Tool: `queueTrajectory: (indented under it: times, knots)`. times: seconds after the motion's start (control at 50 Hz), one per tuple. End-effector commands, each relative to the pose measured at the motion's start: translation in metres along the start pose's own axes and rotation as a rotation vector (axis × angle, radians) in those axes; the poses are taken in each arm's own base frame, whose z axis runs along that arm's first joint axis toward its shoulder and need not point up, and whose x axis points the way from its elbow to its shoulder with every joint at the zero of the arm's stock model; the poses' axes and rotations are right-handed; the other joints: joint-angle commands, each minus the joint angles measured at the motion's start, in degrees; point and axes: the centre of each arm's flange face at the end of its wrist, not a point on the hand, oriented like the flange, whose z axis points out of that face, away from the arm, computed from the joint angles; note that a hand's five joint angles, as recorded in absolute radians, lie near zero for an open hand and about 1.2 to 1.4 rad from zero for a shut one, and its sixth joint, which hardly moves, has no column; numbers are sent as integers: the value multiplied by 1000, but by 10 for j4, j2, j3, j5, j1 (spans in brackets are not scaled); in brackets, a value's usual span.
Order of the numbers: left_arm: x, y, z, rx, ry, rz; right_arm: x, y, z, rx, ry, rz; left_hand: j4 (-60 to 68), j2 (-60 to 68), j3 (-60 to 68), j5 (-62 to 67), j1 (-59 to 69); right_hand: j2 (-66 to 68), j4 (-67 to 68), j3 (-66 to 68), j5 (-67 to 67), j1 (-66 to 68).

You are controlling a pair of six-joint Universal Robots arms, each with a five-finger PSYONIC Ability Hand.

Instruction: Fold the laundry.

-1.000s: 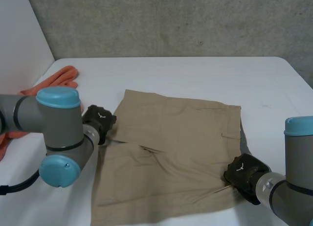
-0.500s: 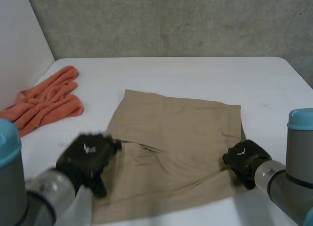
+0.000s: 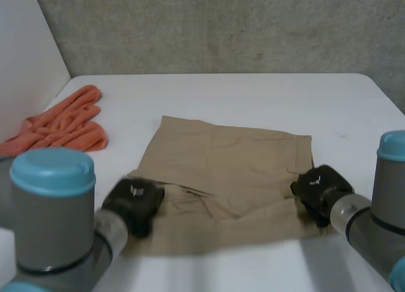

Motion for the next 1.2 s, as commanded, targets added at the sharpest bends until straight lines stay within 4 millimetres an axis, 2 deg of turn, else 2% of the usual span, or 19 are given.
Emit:
queueTrajectory:
  times: [0.02, 0.12, 0.24, 0.38, 0.42, 0.44, 0.46, 0.48, 0.5, 0.56, 0.6, 0.64, 0.68, 0.7, 0.78, 0.86, 0.94, 1.16, 1.2]
  knots:
    - [-19, -45, 69, 203, -126, 155, 26, -33, 16, 108, 84, -10, 115, 117, 121, 152, 148, 126, 118, 116, 131, 233]
    - [-53, -72, 122, 348, -283, 242, 47, -52, 52, 175, 185, -16, 115, 117, 121, 152, 148, 126, 118, 116, 131, 233]
    - [-57, -87, 181, 577, -415, 310, 75, -72, 109, 257, 366, -31, 115, 117, 121, 152, 148, 126, 118, 116, 131, 233]
    - [-50, -83, 219, 676, -397, 335, 76, -68, 175, 280, 420, -100, 115, 117, 121, 152, 148, 103, 95, 94, 108, 210]
    - [-42, -76, 228, 689, -367, 345, 75, -67, 185, 289, 426, -97, 115, 117, 121, 152, 148, -160, -168, -169, -155, -53]
    - [-40, -75, 230, 696, -358, 348, 76, -66, 193, 295, 438, -90, 115, 117, 121, 152, 148, -526, -534, -535, -521, -419]
    - [-36, -74, 231, 722, -349, 342, 75, -66, 197, 298, 437, -85, 5, 7, 12, 42, 38, -574, -582, -584, -569, -467]
    - [-35, -76, 231, 740, -353, 335, 74, -65, 199, 300, 433, -81, -236, -234, -229, -199, -203, -574, -582, -584, -569, -467]
    - [-30, -77, 229, 772, -358, 318, 74, -64, 200, 296, 432, -70, -585, -583, -579, -548, -552, -574, -582, -584, -569, -467]
    - [-23, -76, 221, 809, -351, 297, 82, -68, 188, 305, 430, -4, -585, -583, -579, -548, -552, -574, -582, -584, -569, -467]
    - [-30, -91, 203, 869, -381, 282, 89, -71, 175, 308, 425, 48, -585, -583, -579, -548, -552, -574, -582, -584, -569, -467]
    - [-35, -103, 184, 903, -402, 274, 96, -82, 147, 327, 411, 117, -585, -583, -579, -548, -552, -574, -582, -584, -569, -467]
    - [-35, -100, 175, 882, -392, 273, 98, -87, 125, 335, 390, 152, -585, -583, -579, -548, -552, -574, -582, -584, -569, -467]
    - [-34, -97, 170, 868, -386, 274, 96, -89, 107, 325, 358, 163, -585, -583, -579, -548, -552, -574, -582, -584, -569, -467]
    - [-39, -95, 133, 792, -361, 230, 72, -68, 82, 200, 202, 169, -585, -583, -579, -548, -552, -574, -582, -584, -569, -467]
    - [-38, -83, 109, 684, -268, 130, 55, -36, 78, 65, 91, 198, -585, -583, -579, -548, -552, -574, -582, -584, -569, -467]
    - [-37, -65, 99, 547, -174, 3, 55, -21, 85, 59, 101, 232, -585, -583, -579, -548, -552, -570, -578, -580, -565, -463]
    - [-29, -46, 90, 406, -58, -103, 48, 5, 124, 74, 114, 240, -585, -583, -579, -548, -552, -341, -349, -351, -336, -235]
    - [-30, -44, 91, 399, -61, -106, 48, 7, 127, 69, 110, 242, -585, -583, -579, -548, -552, -234, -242, -244, -229, -127]
